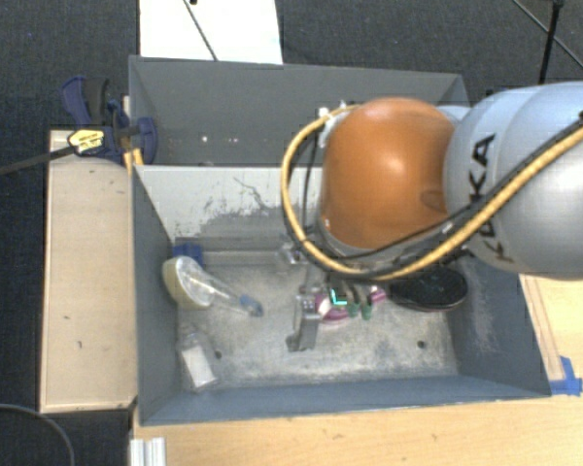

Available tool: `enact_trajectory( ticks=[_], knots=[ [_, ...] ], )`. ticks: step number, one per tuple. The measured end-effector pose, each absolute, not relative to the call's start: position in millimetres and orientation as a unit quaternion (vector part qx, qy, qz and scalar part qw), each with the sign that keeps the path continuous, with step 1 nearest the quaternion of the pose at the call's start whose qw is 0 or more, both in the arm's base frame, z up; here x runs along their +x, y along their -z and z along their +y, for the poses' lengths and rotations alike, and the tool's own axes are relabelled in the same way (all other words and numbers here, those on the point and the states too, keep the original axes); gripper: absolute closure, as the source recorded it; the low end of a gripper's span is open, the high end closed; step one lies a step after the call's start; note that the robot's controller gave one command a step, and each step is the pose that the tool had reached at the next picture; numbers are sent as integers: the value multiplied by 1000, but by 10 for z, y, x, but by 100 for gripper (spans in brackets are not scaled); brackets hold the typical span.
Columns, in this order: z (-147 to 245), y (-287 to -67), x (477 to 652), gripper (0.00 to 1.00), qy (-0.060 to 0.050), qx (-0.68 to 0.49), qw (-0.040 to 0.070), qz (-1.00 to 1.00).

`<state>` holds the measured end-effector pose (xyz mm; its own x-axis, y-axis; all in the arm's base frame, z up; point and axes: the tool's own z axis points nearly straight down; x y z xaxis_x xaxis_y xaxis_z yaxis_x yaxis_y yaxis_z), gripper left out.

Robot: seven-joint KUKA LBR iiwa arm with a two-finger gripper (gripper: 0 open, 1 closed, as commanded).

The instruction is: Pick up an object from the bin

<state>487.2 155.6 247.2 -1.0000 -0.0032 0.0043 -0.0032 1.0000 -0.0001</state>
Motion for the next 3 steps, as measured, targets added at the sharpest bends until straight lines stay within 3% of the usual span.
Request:
enact_trajectory(
  ticks=[1, 2, 3],
  knots=[
    [1616, -1719, 5118, 0, 0, -48, 2, -999],
    [1824, -1222, 5730, 0, 1, -10, -2, -1000],
    [1677, -682, 5846, 0, 0, -77, 1, -997]
  ],
)
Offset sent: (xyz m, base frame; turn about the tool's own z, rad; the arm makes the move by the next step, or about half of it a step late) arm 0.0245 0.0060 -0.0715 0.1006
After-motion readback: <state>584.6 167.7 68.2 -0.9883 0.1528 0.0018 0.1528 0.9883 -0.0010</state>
